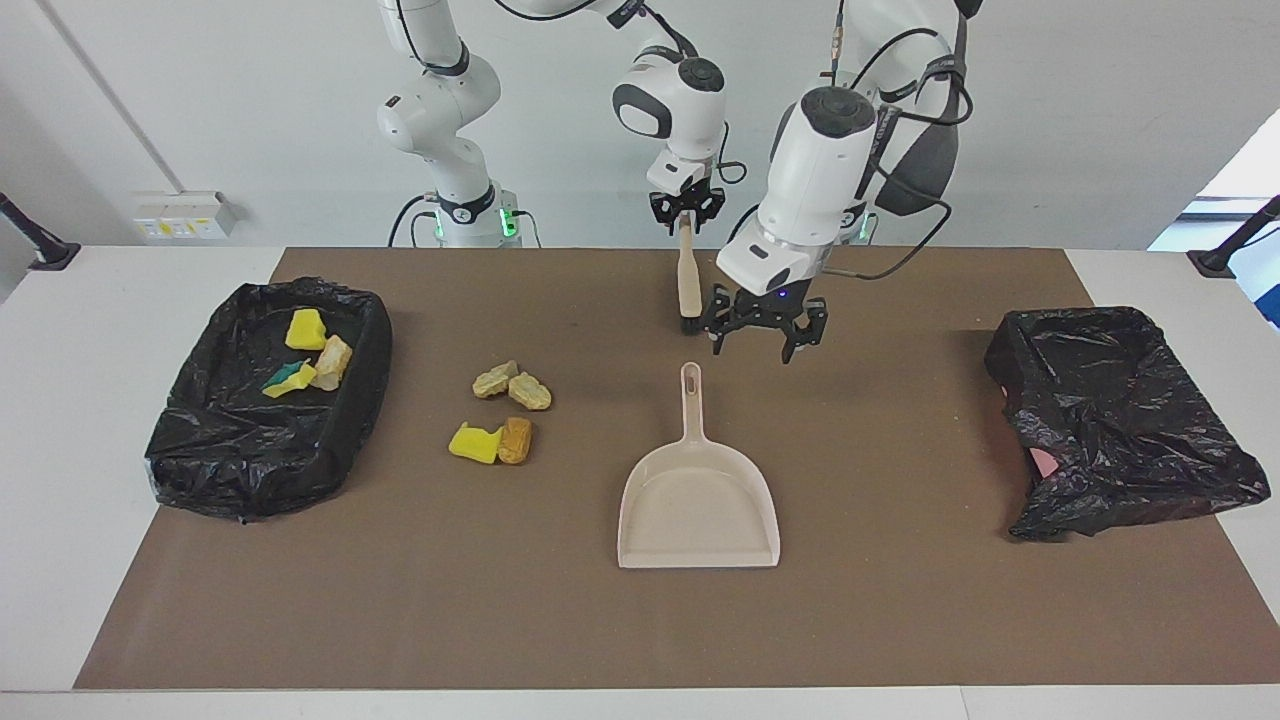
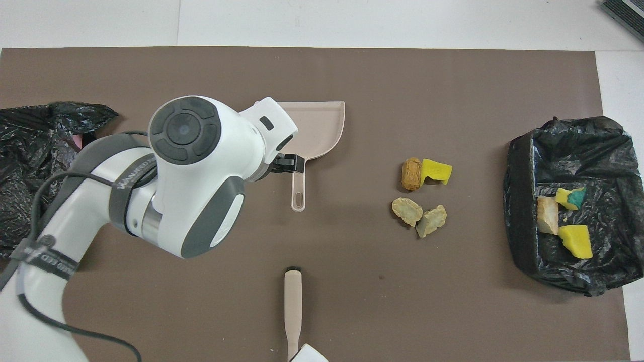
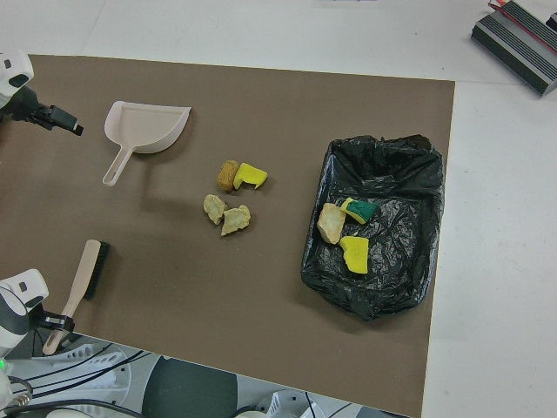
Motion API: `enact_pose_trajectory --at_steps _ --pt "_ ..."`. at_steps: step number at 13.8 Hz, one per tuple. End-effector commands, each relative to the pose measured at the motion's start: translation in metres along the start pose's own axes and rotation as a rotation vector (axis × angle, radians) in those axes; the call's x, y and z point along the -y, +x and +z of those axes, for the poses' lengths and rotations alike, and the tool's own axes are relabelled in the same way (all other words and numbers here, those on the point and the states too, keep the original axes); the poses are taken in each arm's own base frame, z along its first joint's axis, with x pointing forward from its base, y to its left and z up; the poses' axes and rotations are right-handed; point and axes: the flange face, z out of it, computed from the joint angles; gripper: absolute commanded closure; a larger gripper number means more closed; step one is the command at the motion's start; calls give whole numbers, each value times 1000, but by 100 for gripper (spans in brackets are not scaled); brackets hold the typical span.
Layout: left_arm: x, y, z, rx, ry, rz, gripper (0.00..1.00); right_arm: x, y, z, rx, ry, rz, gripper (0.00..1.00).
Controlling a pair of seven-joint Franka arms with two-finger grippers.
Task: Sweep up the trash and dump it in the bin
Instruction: 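Grasp the dustpan with the left gripper while the right gripper grasps the brush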
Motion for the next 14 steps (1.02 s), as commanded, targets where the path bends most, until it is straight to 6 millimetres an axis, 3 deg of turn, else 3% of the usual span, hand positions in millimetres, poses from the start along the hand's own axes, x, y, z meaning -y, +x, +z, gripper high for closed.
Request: enact_pose_trajectory --at_steps 1,4,7,9,13,14 --pt "-7 8 44 -1 9 -19 0 -3 16 -5 -1 37 51 100" --pt "-8 9 69 11 13 -20 0 -10 27 -23 -25 47 65 100" --pt "-9 9 84 23 16 -42 0 -40 37 -57 -39 2 74 100" --pt "-26 5 107 23 13 -55 0 -78 54 -79 -25 -59 76 100" --pt "-28 5 113 20 10 -58 0 -157 94 -112 21 -99 66 100" --pt "-28 4 128 34 17 -59 0 -179 108 -116 29 -114 71 100"
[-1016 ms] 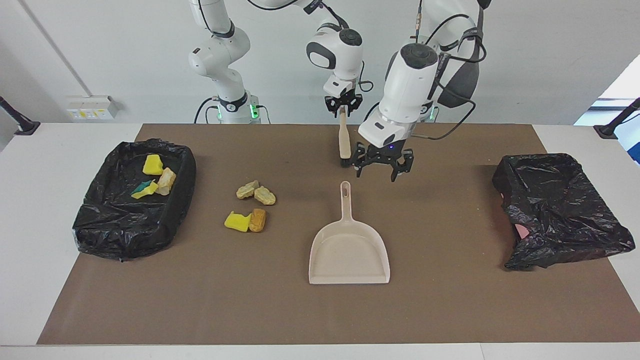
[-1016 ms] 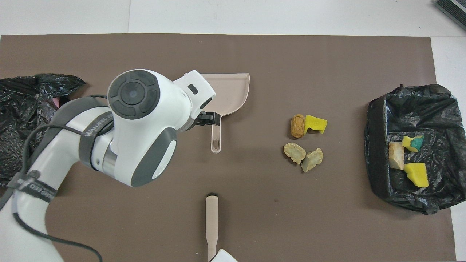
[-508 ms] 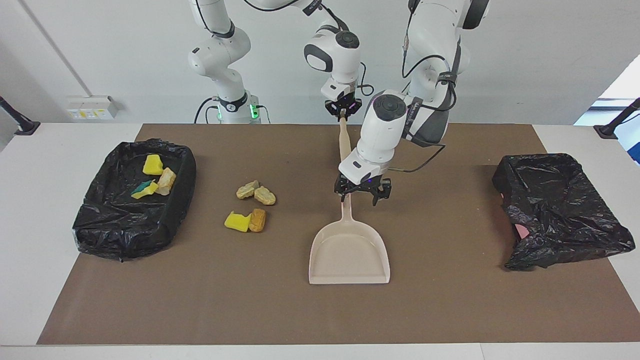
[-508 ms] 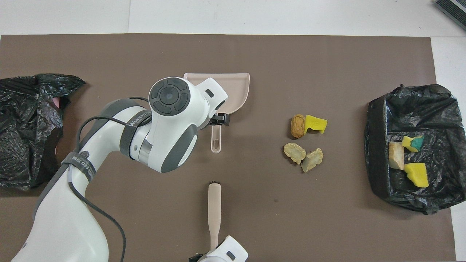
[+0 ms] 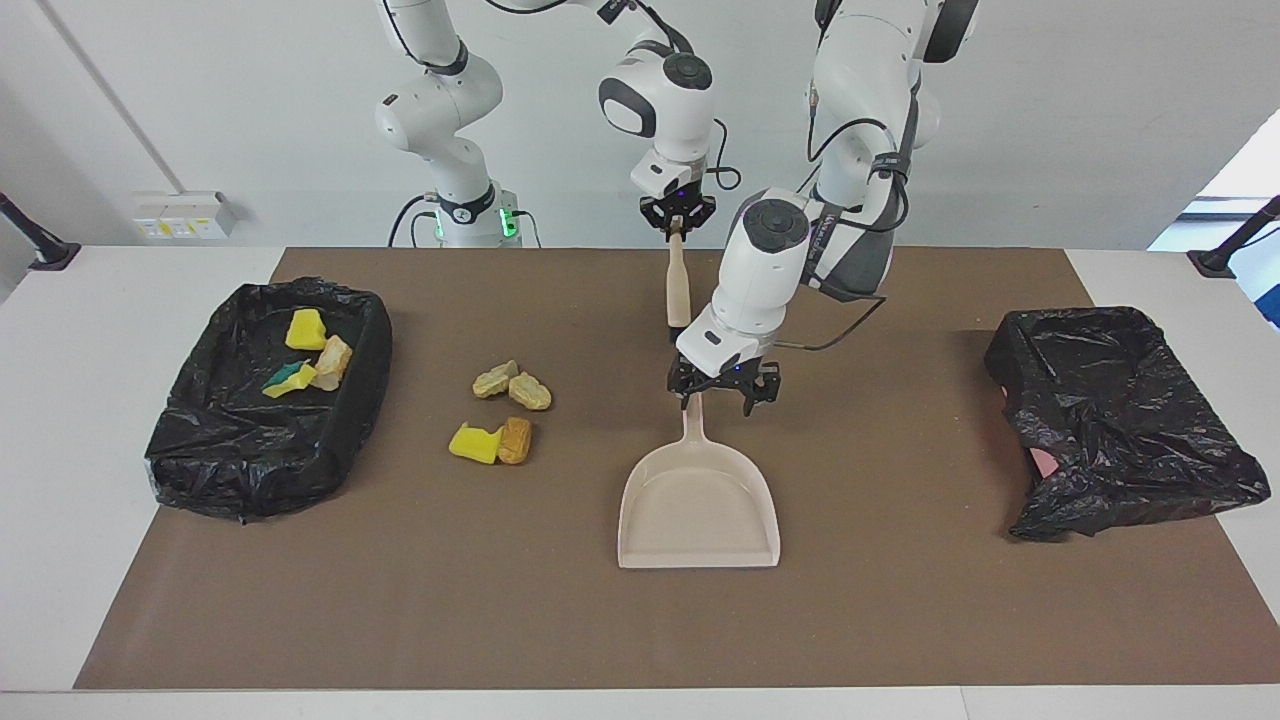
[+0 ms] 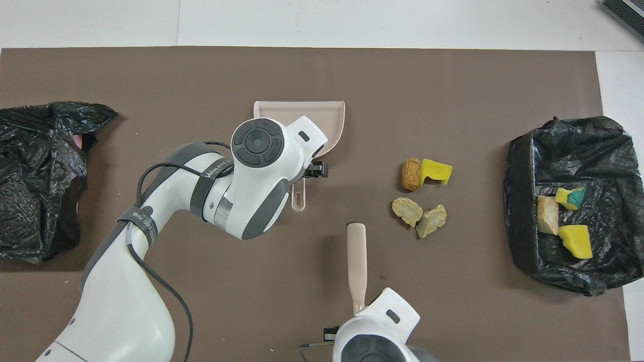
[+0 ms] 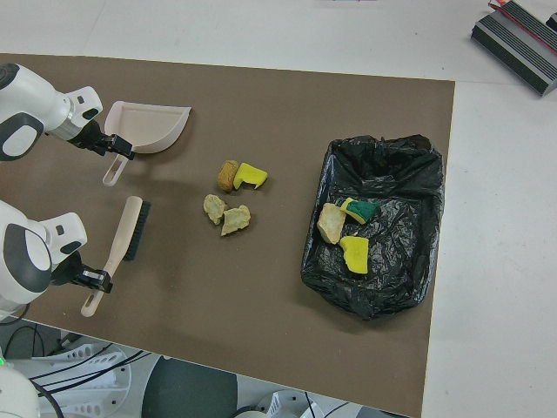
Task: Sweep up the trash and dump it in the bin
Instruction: 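Grasp the dustpan with the left gripper while the right gripper grasps the brush, then sweep the remaining trash toward the dustpan with the right gripper's brush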
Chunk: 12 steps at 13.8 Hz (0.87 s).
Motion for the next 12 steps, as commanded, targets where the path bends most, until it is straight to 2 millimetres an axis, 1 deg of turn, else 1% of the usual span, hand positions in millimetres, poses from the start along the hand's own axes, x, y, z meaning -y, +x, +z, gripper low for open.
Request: enact_pose_trajectory --at_steps 1,2,3,4,5,6,7,8,9,11,12 --pt "-2 1 16 -2 12 -9 0 -59 34 -4 -3 -49 -22 100" --pt "-2 1 16 2 15 -11 1 -85 53 -2 2 -77 -64 100" --pt "-4 1 16 -1 12 -6 25 -110 70 1 2 -102 -110 100" --pt "-5 3 16 -3 9 -6 44 -130 84 6 5 -126 -128 100" --pt "-4 6 14 -10 9 -5 61 -154 100 12 10 -154 -146 100" --pt "-5 5 15 -2 16 1 78 -177 116 14 5 -166 -183 100" --pt "-4 5 14 -4 25 11 85 -199 127 18 0 -182 -213 100" --pt "-3 7 12 -16 37 23 93 -216 137 19 -11 -213 -240 100" --pt "-2 10 5 -33 46 36 100 -231 148 17 -14 -242 -266 100" --pt "-1 10 -4 -33 54 39 100 -255 169 18 -1 -281 -335 100" --pt "3 8 -20 -27 60 38 100 -265 179 23 -10 -312 -358 100"
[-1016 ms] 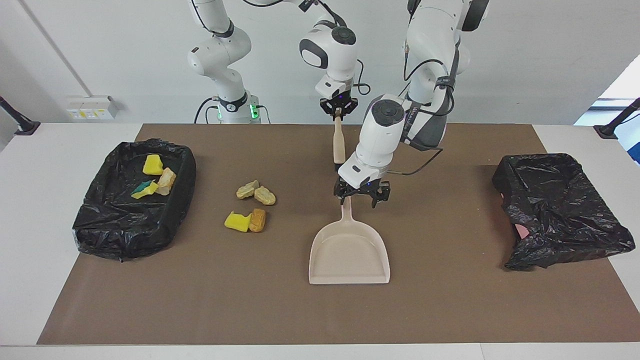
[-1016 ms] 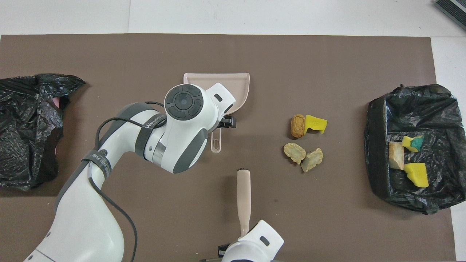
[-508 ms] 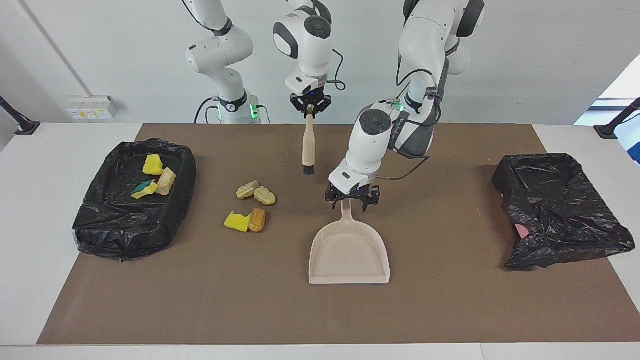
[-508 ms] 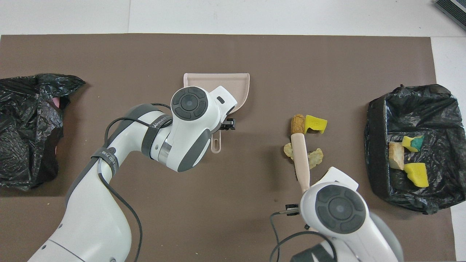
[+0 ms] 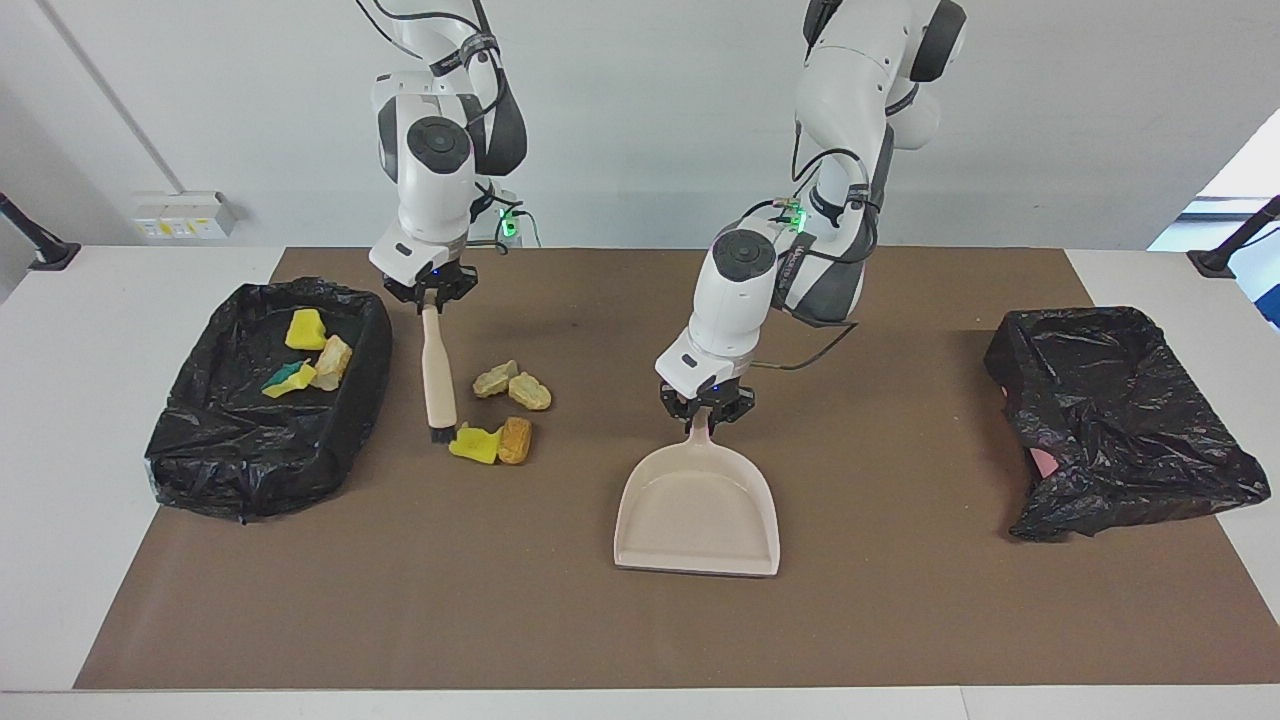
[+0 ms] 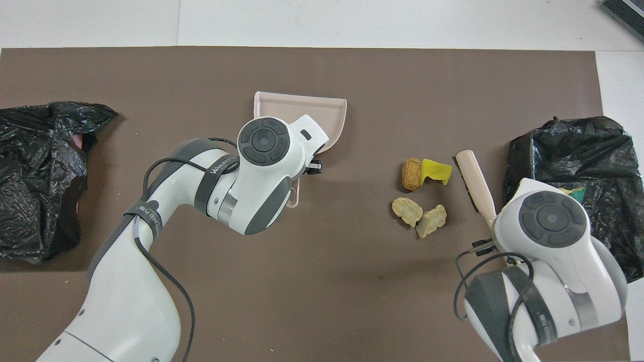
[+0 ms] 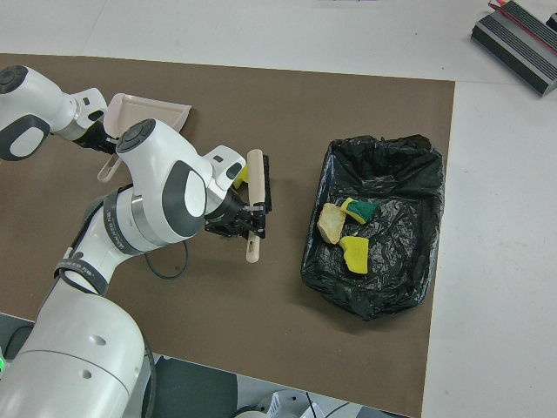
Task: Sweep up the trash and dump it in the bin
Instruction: 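Sweep the remaining trash toward the dustpan with the right gripper's brush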
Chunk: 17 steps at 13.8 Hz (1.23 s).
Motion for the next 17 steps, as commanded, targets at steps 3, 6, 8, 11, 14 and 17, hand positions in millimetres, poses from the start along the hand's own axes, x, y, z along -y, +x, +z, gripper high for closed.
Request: enact_pose_trajectory --at_steps 3,6,8,11,14,17 --pt "14 -16 -65 65 64 142 100 -16 41 29 23 -78 -107 100" --pt "28 -22 -66 157 69 497 100 -7 41 25 20 -70 -118 100" --pt "39 -19 -63 172 61 628 100 23 42 23 25 -30 -117 100" --pt "47 -38 -56 226 62 832 100 44 38 20 31 34 -73 100" --pt "47 -56 -42 274 57 1074 100 64 38 15 29 96 -58 100" --pt "40 -74 -30 307 100 1169 100 72 37 11 30 154 -17 100"
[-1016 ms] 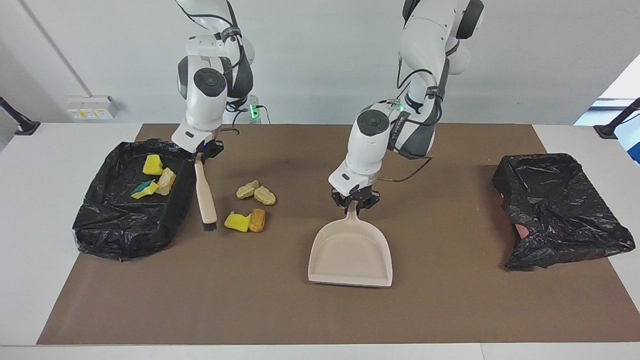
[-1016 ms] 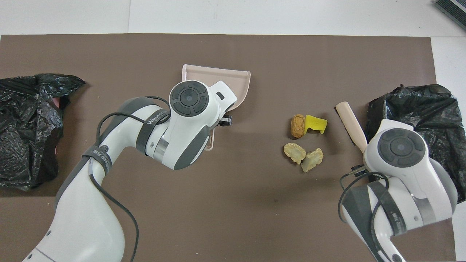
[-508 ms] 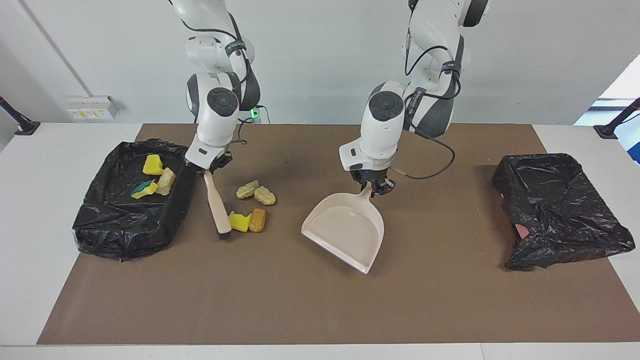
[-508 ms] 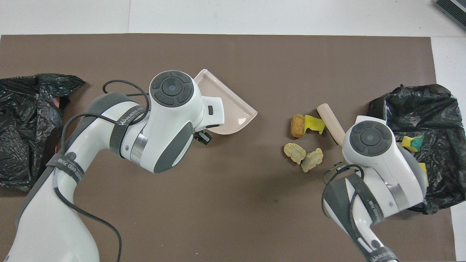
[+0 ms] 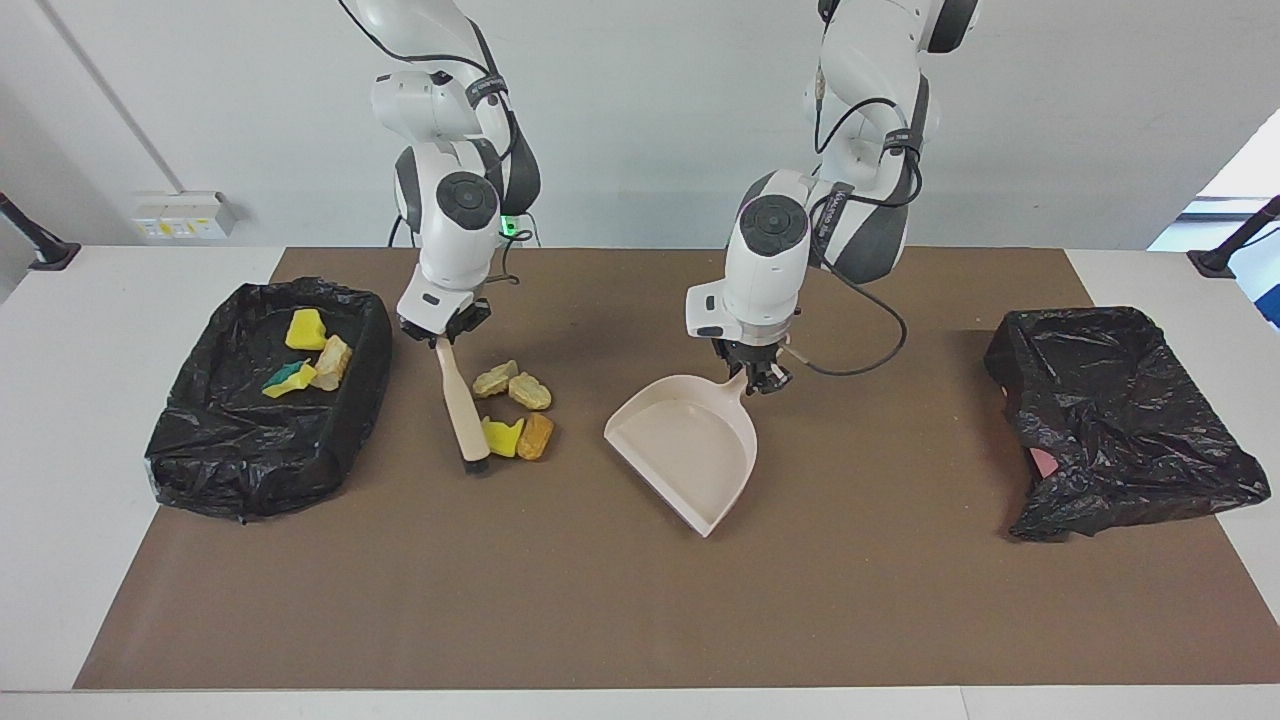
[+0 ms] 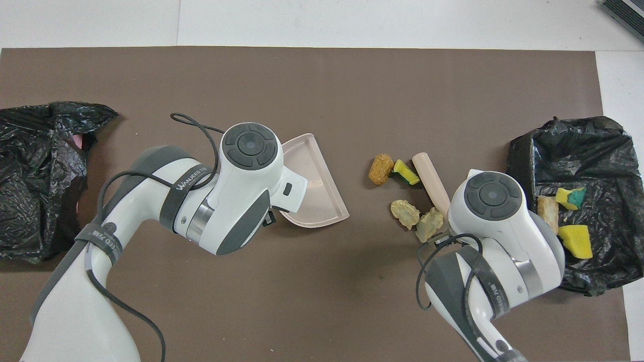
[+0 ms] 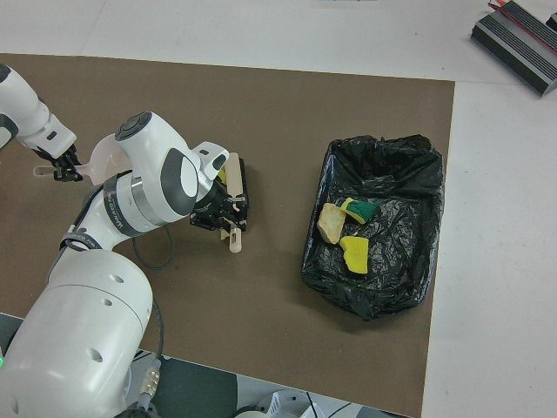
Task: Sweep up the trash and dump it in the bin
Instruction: 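Sweep the remaining trash toward the dustpan with the right gripper's brush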
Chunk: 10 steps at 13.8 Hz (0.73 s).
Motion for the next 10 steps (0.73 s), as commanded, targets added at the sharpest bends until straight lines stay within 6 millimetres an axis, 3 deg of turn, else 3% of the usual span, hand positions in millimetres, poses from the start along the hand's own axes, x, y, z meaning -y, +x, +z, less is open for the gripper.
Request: enact_pose_trajectory --at_steps 1,3,4,6,10 --pt "-22 -6 6 29 31 75 100 12 -3 -4 -4 52 39 100" --pt "-18 -5 4 18 56 107 100 47 11 7 -26 68 71 100" --pt "-17 -4 6 19 59 138 100 55 18 7 -36 82 81 100" --pt "-19 -3 15 26 54 148 100 84 27 -11 -56 150 75 100" --pt "-24 -2 15 28 55 152 100 138 25 -30 -88 270 110 100"
